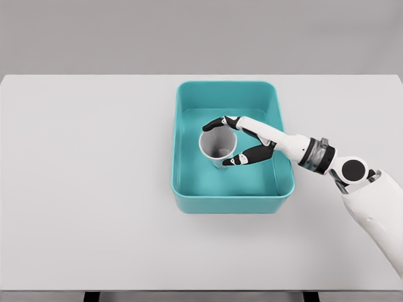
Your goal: Put the paper cup into the basket with your right arm
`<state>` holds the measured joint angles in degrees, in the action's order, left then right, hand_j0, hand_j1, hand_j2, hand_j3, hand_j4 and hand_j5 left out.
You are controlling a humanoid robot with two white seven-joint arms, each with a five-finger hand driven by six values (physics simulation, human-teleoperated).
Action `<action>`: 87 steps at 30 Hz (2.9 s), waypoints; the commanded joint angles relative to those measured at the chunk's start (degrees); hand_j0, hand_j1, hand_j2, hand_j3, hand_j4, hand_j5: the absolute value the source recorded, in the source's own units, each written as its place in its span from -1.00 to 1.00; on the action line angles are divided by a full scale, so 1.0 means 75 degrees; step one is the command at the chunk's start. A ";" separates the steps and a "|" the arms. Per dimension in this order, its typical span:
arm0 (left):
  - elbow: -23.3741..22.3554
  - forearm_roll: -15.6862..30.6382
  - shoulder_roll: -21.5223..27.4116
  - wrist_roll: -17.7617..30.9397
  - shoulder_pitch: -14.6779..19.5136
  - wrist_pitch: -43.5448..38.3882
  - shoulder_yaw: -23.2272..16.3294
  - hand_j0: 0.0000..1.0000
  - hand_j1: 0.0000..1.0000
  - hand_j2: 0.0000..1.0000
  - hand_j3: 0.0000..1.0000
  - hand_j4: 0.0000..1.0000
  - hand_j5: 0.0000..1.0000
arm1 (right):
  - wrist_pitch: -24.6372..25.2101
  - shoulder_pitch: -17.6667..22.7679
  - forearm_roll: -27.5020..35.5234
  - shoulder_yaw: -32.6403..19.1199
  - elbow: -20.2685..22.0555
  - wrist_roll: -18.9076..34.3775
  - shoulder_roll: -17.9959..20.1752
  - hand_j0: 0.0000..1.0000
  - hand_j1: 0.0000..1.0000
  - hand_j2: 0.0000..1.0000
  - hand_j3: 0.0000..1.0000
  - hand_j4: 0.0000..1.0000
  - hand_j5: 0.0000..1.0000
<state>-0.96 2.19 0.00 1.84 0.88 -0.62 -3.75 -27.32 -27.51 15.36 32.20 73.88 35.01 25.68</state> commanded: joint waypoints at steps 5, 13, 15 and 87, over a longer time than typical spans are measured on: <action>-0.0001 -0.0010 0.0000 0.0001 0.0000 0.0001 -0.0003 1.00 1.00 1.00 1.00 1.00 1.00 | -0.0001 0.0000 0.0049 0.0054 -0.0007 -0.0002 -0.0002 0.59 0.59 0.59 0.59 0.59 0.59; -0.0001 0.0001 0.0000 0.0001 0.0000 0.0001 -0.0003 1.00 1.00 1.00 1.00 1.00 1.00 | 0.0010 -0.0012 0.0049 0.0054 -0.0019 -0.0002 0.0010 0.75 0.75 0.75 0.75 0.75 0.75; -0.0001 0.0001 0.0000 0.0001 0.0000 0.0001 -0.0003 1.00 1.00 1.00 1.00 1.00 1.00 | 0.0010 0.0000 0.0049 0.0054 -0.0019 -0.0002 -0.0002 0.75 0.75 0.75 0.75 0.75 0.75; -0.0001 0.0001 0.0000 0.0001 0.0000 0.0000 -0.0003 1.00 1.00 1.00 1.00 1.00 1.00 | 0.0034 0.1758 0.1573 -0.2161 0.3520 -0.0002 0.3033 1.00 1.00 1.00 1.00 1.00 1.00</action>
<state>-0.96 2.19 0.00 1.84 0.88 -0.63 -3.77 -27.15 -14.33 26.73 16.27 100.25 35.02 48.26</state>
